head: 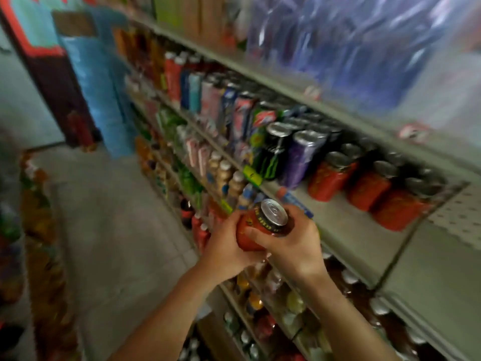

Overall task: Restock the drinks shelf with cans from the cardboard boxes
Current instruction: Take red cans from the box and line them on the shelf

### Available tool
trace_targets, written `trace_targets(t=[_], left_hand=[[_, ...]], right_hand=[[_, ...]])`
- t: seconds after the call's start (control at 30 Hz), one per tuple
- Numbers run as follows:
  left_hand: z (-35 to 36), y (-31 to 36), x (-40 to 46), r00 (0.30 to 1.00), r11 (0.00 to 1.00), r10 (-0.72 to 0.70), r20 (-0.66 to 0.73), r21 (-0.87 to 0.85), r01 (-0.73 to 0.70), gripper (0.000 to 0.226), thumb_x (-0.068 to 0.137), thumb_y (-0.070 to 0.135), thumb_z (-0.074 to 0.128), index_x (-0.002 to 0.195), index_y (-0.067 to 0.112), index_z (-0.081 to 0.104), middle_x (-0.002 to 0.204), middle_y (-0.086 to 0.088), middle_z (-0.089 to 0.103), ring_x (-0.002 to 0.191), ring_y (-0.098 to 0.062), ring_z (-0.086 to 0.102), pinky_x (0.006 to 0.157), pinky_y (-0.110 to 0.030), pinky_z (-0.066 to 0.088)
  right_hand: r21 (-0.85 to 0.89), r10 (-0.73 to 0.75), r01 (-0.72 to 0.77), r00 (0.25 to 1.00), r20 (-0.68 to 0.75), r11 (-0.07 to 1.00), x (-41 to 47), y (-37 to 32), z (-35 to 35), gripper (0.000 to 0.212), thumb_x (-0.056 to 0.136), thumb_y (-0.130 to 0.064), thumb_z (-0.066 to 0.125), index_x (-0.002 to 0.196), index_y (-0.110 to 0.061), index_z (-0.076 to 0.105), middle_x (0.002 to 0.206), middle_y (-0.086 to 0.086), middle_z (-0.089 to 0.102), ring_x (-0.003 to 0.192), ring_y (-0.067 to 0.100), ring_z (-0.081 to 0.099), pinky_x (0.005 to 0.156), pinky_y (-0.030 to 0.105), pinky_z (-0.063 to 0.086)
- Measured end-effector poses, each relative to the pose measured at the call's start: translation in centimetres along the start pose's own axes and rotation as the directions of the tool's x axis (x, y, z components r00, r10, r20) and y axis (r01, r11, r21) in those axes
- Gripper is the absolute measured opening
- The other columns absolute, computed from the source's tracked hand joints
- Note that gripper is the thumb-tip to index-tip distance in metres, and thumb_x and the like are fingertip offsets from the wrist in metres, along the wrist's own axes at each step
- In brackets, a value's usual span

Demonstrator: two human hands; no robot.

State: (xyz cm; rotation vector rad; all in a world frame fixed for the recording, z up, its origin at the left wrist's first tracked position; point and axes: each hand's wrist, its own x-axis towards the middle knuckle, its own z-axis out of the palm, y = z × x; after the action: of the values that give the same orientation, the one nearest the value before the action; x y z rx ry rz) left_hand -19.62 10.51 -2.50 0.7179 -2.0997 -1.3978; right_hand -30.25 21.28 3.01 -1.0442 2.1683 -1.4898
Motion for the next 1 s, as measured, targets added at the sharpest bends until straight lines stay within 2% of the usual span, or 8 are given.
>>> trace_targets(t=[0.17, 0.3, 0.4, 0.53, 0.67, 0.8, 0.87, 1.0], left_hand=[[3.8, 6.2, 3.2, 0.976, 0.974, 0.203, 0.073, 0.089, -0.209, 0.067, 0.059, 0.039, 0.088, 0.116, 0.04, 0.052, 0.107, 0.021, 0.064, 0.099, 0.013, 0.059, 0.08, -0.007, 0.046], [7.0, 9.1, 5.5, 0.956, 0.949, 0.273, 0.108, 0.134, -0.286, 0.065, 0.06, 0.043, 0.087, 0.118, 0.033, 0.06, 0.107, 0.018, 0.068, 0.099, 0.008, 0.061, 0.079, -0.011, 0.05], [10.0, 9.7, 6.9, 0.954, 0.939, 0.282, 0.106, 0.172, -0.297, 0.059, 0.065, 0.046, 0.078, 0.119, 0.03, 0.059, 0.105, 0.014, 0.069, 0.099, 0.002, 0.064, 0.081, -0.023, 0.054], [13.1, 8.7, 8.3, 0.966, 0.926, 0.198, 0.168, 0.292, -0.24, 0.064, 0.066, 0.048, 0.069, 0.125, 0.03, 0.05, 0.114, 0.007, 0.066, 0.109, -0.012, 0.064, 0.087, -0.038, 0.054], [12.4, 8.4, 8.9, 0.945, 0.771, 0.181, 0.271, 0.557, -0.307, 0.07, 0.066, 0.052, 0.075, 0.124, 0.027, 0.045, 0.12, 0.001, 0.06, 0.112, -0.021, 0.058, 0.09, -0.039, 0.05], [10.4, 8.1, 9.4, 0.932, 0.537, 0.144, 0.334, 0.764, -0.357, 0.056, 0.078, 0.074, 0.047, 0.115, 0.033, 0.057, 0.11, 0.009, 0.067, 0.103, -0.017, 0.062, 0.095, -0.04, 0.043], [10.1, 8.0, 9.3, 0.929, 0.455, 0.095, 0.357, 0.815, -0.359, 0.049, 0.084, 0.07, 0.04, 0.108, 0.033, 0.062, 0.104, 0.009, 0.067, 0.102, -0.017, 0.061, 0.096, -0.043, 0.04], [9.9, 7.6, 9.6, 0.915, 0.517, 0.086, 0.395, 0.767, -0.38, 0.047, 0.088, 0.065, 0.041, 0.095, 0.026, 0.066, 0.097, 0.006, 0.062, 0.097, -0.018, 0.058, 0.08, -0.034, 0.044]], right_hand=[[0.004, -0.06, 0.062, 0.983, -0.175, 0.998, 1.3, -1.5, -6.5, 0.051, 0.057, -0.038, 0.091, 0.102, -0.029, 0.069, 0.091, -0.013, 0.075, 0.084, -0.004, 0.07, 0.078, 0.032, 0.06], [-0.033, -0.029, 0.021, 0.964, -0.266, 0.999, 2.0, -0.7, -10.5, 0.068, 0.055, -0.039, 0.093, 0.115, -0.029, 0.062, 0.102, -0.012, 0.073, 0.093, -0.006, 0.067, 0.083, 0.018, 0.055], [0.043, 0.035, -0.025, 0.964, -0.262, 0.999, 2.4, 1.7, -11.9, 0.073, 0.052, -0.029, 0.097, 0.113, -0.035, 0.056, 0.1, -0.014, 0.071, 0.092, -0.009, 0.066, 0.081, 0.015, 0.053], [0.088, 0.071, -0.048, 0.956, -0.284, 0.995, 2.9, 4.9, -12.5, 0.077, 0.058, -0.017, 0.093, 0.126, -0.022, 0.058, 0.106, -0.014, 0.07, 0.097, -0.009, 0.066, 0.086, 0.016, 0.053], [0.041, 0.105, -0.097, 0.95, -0.295, 0.994, 3.7, 6.6, -12.9, 0.07, 0.059, -0.022, 0.093, 0.111, -0.045, 0.052, 0.101, -0.023, 0.065, 0.101, 0.008, 0.067, 0.088, 0.03, 0.054], [-0.008, 0.113, -0.122, 0.94, -0.322, 0.993, 5.2, 7.5, -12.6, 0.072, 0.055, -0.04, 0.092, 0.113, -0.056, 0.051, 0.112, -0.01, 0.07, 0.104, 0.012, 0.068, 0.089, 0.034, 0.055], [-0.064, 0.125, -0.156, 0.931, -0.344, 0.986, 5.7, 7.5, -12.4, 0.076, 0.057, -0.039, 0.092, 0.124, -0.041, 0.055, 0.112, -0.002, 0.072, 0.102, 0.017, 0.069, 0.084, 0.029, 0.053], [-0.145, 0.154, -0.225, 0.908, -0.39, 0.963, 5.7, 8.0, -12.2, 0.083, 0.061, -0.033, 0.091, 0.132, -0.013, 0.054, 0.114, 0.006, 0.072, 0.103, 0.023, 0.068, 0.081, 0.028, 0.052]])
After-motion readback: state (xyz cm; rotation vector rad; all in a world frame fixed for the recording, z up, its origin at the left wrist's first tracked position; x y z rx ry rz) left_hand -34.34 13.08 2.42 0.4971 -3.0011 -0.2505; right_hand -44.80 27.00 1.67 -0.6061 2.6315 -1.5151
